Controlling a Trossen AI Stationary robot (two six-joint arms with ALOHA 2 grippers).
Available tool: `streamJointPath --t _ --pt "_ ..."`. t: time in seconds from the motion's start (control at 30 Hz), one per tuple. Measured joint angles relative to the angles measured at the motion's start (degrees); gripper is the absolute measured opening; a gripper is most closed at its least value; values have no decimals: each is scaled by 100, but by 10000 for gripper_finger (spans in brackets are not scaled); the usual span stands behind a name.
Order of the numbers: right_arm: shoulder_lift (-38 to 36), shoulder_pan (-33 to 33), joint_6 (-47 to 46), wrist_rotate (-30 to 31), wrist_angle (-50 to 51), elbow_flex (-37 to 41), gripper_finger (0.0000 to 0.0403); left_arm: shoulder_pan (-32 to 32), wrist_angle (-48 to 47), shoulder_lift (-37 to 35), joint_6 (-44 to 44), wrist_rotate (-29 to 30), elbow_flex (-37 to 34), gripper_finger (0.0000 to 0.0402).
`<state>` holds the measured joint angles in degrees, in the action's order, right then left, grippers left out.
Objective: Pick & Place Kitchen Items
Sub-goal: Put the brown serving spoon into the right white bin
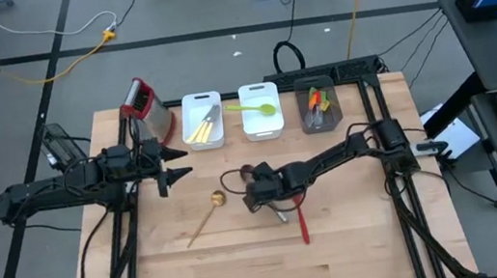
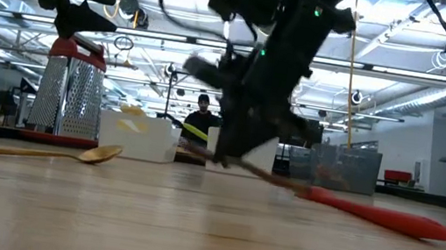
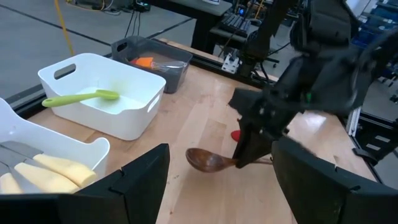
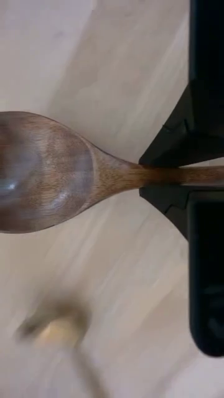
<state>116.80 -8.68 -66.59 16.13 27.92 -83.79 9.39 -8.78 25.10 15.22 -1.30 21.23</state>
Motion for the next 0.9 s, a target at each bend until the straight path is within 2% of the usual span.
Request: streamJointPath --t 0.2,0.5,0.77,0.9 --pt "-256 93 191 -44 -512 -9 25 0 0 1 0 -2 0 285" --pt "-993 569 399 -790 -865 -15 25 0 44 0 28 -4 0 285" --pt "-1977 1535 -19 -1255 -289 -24 25 -2 288 1 26 -4 0 285" --pt "-2338 2274 -549 -2148 115 -26 25 0 471 2 22 -4 0 285"
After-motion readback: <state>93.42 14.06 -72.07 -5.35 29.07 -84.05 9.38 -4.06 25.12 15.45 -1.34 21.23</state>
